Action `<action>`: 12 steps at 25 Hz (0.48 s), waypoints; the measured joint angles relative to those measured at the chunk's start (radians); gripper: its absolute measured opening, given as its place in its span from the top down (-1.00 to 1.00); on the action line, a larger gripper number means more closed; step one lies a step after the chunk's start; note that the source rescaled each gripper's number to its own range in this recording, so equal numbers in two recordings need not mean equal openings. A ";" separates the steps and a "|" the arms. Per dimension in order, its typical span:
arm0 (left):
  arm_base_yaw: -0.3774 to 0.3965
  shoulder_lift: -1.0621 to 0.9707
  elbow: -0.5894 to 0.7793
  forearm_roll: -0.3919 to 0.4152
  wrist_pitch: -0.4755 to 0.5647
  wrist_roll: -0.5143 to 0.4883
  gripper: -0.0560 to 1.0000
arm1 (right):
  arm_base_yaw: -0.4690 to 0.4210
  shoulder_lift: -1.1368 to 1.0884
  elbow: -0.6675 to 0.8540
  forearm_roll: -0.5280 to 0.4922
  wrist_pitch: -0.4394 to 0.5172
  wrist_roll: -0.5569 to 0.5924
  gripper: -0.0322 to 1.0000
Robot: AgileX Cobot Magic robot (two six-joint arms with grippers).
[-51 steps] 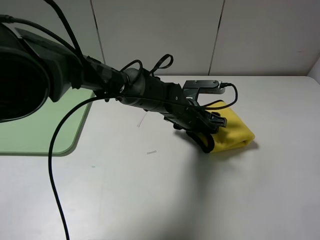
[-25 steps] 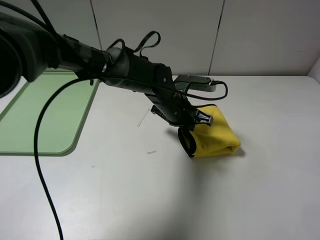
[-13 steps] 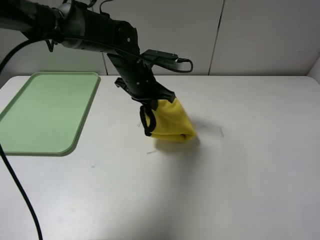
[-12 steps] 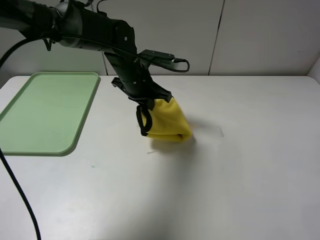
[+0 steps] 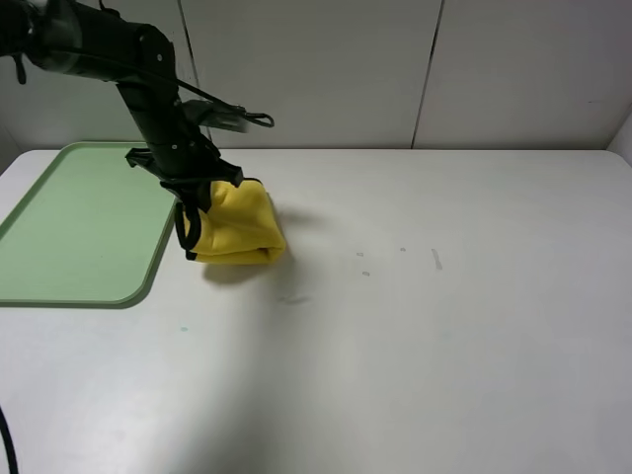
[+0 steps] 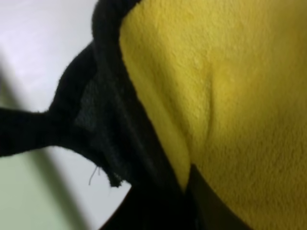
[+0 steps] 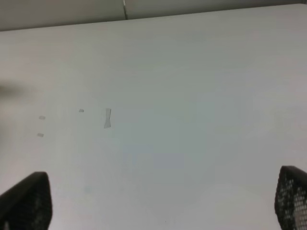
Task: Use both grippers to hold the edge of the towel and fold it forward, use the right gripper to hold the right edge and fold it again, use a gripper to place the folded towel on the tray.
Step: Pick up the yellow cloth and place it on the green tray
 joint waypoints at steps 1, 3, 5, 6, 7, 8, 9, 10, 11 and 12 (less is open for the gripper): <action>0.025 -0.003 0.000 0.003 0.013 0.000 0.71 | 0.000 0.000 0.000 0.000 0.000 0.000 -1.00; 0.068 -0.013 0.000 0.008 0.035 0.000 0.71 | 0.000 0.000 0.000 0.000 0.000 0.000 -1.00; 0.113 -0.029 0.000 0.016 0.040 0.000 0.71 | 0.000 0.000 0.000 0.000 0.000 0.000 -1.00; 0.130 -0.040 0.000 0.021 0.040 0.000 0.71 | 0.000 0.000 0.000 0.000 0.000 0.000 -1.00; 0.148 -0.048 0.000 0.026 0.041 0.000 0.71 | 0.000 0.000 0.000 0.000 0.000 0.000 -1.00; 0.166 -0.053 0.000 0.038 0.043 0.000 0.71 | 0.000 0.000 0.000 0.000 0.000 0.000 -1.00; 0.182 -0.057 0.000 0.051 0.046 0.000 0.71 | 0.000 0.000 0.000 0.000 0.000 0.000 -1.00; 0.195 -0.058 0.000 0.068 0.049 0.000 0.71 | 0.000 0.000 0.000 0.000 0.000 0.000 -1.00; 0.210 -0.058 0.000 0.083 0.053 0.000 0.71 | 0.000 0.000 0.000 0.000 0.000 0.000 -1.00; 0.224 -0.058 0.000 0.100 0.055 0.000 0.71 | 0.000 0.000 0.000 0.000 0.000 0.000 -1.00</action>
